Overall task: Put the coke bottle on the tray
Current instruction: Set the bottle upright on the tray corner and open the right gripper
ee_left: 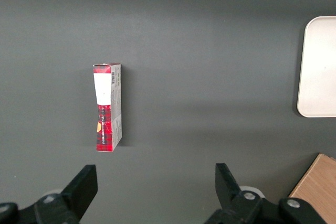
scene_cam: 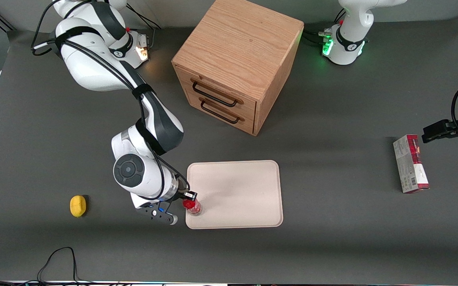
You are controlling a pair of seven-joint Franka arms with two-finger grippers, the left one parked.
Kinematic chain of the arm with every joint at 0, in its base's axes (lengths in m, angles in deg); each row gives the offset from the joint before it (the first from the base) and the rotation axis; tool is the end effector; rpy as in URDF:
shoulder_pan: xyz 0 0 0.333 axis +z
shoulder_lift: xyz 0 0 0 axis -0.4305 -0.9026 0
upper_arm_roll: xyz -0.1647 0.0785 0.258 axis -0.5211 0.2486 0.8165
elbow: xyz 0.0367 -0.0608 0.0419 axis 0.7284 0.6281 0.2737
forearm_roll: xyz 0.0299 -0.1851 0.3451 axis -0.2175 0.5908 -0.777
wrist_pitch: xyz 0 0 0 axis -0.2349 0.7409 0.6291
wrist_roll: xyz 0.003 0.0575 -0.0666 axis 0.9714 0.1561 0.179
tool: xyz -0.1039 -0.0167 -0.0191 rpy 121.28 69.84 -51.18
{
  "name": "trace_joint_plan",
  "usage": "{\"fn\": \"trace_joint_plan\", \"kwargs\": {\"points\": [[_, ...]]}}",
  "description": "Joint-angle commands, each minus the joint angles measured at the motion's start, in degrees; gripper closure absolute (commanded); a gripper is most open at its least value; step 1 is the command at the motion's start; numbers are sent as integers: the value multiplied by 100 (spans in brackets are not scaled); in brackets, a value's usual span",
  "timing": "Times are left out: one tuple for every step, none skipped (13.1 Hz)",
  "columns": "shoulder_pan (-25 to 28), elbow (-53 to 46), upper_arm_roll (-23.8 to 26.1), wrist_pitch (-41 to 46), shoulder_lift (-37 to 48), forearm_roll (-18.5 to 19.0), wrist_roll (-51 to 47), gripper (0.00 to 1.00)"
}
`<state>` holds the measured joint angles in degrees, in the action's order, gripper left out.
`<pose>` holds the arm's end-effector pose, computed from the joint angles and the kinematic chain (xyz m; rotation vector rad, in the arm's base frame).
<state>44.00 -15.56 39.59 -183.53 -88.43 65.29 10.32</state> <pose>0.7139 0.3327 0.3368 -2.9705 0.5478 0.0204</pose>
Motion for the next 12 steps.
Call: {"fn": "trace_joint_plan", "kwargs": {"points": [[93, -228, -22, -111, -89, 191, -192, 4], [93, -228, -13, -111, -89, 252, -201, 1], [101, -228, -13, -103, -89, 253, -201, 0], [101, -228, -13, -94, -89, 253, -201, 0], [101, -228, -13, -85, -89, 262, -201, 0], [101, -228, -13, -68, -80, 262, -201, 0], [101, -228, -13, -59, -80, 262, -201, 0], [101, -228, -13, -41, -71, 262, -201, 0], [101, -228, -13, -32, -63, 262, -192, 0], [101, -211, -13, -23, -36, 262, -201, 0], [101, -202, -22, 98, -10, 262, -201, 0], [84, -202, -22, 308, 34, 262, -175, 0]]}}
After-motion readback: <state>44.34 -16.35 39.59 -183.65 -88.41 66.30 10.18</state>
